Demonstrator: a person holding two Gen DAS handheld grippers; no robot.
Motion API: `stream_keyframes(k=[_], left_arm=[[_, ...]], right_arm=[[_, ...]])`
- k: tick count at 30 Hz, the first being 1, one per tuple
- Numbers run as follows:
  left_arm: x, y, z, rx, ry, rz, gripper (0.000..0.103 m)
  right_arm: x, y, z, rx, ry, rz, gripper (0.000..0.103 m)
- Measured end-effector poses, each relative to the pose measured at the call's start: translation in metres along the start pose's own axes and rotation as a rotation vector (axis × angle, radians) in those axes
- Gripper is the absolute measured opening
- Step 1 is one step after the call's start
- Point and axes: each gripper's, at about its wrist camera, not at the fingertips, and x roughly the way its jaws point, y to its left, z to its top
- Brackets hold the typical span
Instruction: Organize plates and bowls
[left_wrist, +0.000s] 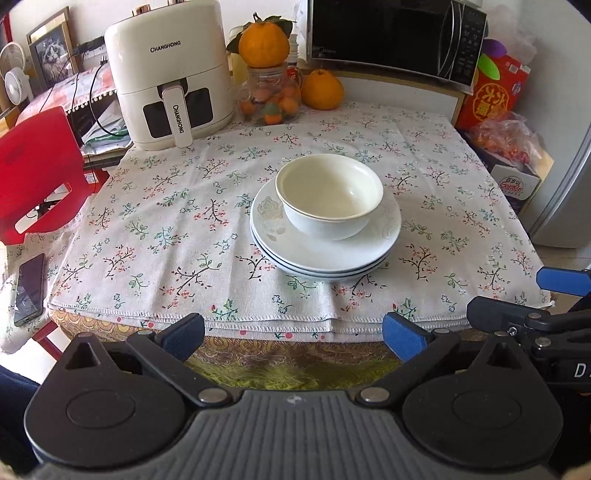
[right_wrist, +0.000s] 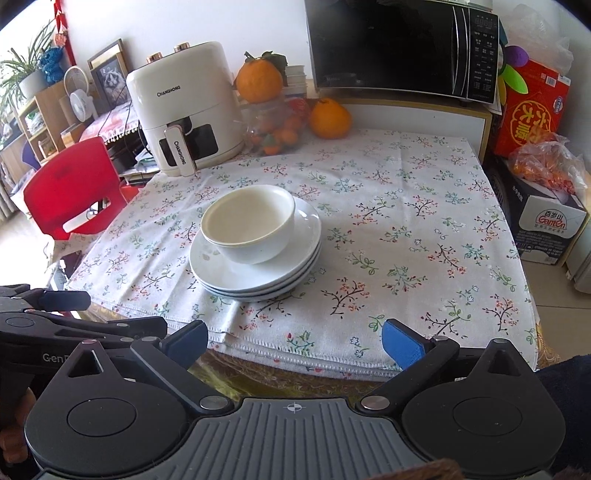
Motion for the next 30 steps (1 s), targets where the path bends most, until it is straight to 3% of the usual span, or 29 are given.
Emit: stream_keyframes(k=[5,9,30], left_arm=[[0.004,-0.003,-0.001,0.004,0.007,-0.011,0.103],[0.011,-0.005,0.002,-0.002,0.015,0.025,0.103],[0.020,-0.001,0.005,-0.009,0.056,-0.013,0.103]], right_arm=[[0.003,0.000,-0.003,-0.013,0.009,-0.011,0.102],[0.009,0.000,0.000,-0.010,0.021,-0.029,0.102],[0.015,0.003,0.004,-0.019,0.036,-0.029,0.102]])
